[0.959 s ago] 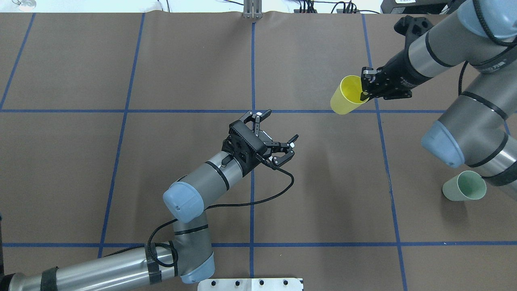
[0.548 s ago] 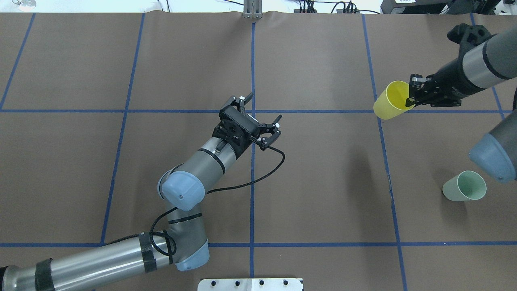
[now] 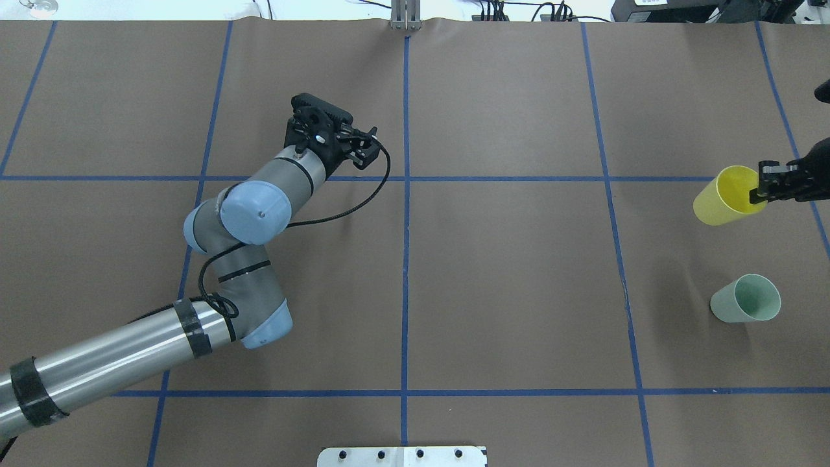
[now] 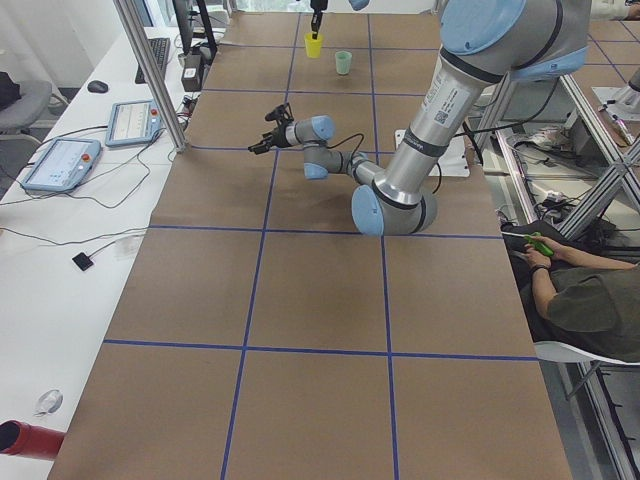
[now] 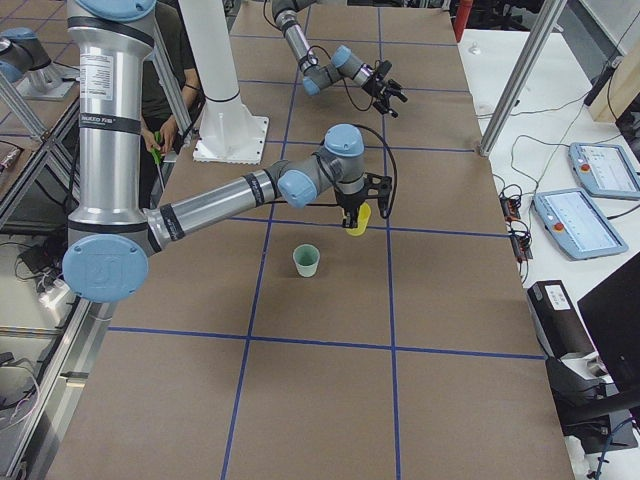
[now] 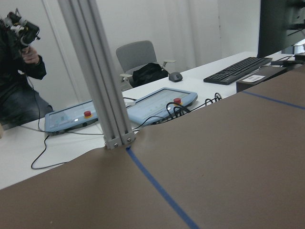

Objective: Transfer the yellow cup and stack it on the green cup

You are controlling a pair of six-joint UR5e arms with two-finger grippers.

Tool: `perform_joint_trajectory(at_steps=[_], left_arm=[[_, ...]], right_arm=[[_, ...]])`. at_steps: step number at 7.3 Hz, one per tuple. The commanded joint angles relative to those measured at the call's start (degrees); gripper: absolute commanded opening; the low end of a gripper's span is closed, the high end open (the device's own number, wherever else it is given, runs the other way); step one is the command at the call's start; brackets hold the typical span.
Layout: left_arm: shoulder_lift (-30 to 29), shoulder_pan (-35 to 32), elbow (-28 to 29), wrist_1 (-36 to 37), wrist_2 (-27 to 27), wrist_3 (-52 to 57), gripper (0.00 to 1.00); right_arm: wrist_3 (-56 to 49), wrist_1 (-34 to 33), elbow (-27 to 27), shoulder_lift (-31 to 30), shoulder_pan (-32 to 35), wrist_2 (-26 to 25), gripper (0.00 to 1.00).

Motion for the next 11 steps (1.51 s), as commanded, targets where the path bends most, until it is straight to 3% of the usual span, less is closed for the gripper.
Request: perform_joint_trajectory(at_steps=[1,2,3,11], left_arm=[[0.15,-6.37,0.09,5.36,-10.42,-8.29,1.0],[0.15,-8.57,0.78,5.54,-15.85,-10.67,1.0],[0.07,-8.76,0.79,5.46,-16.61,-12.52,1.0],[0.15,-8.77,0.61,5.37,-16.88,-13.59,1.0]], right_arm=[[-4.55,0.05,4.13,-7.8,1.0,1.59,0.0],[-5.86,0.05,4.06,-9.57,0.66,2.04,0.0],[-5.88,0.05,3.36,-9.68,0.57,3.26,0.0],[-5.88,-0.03,1.33,-10.82,-0.49,7.48,0.0]])
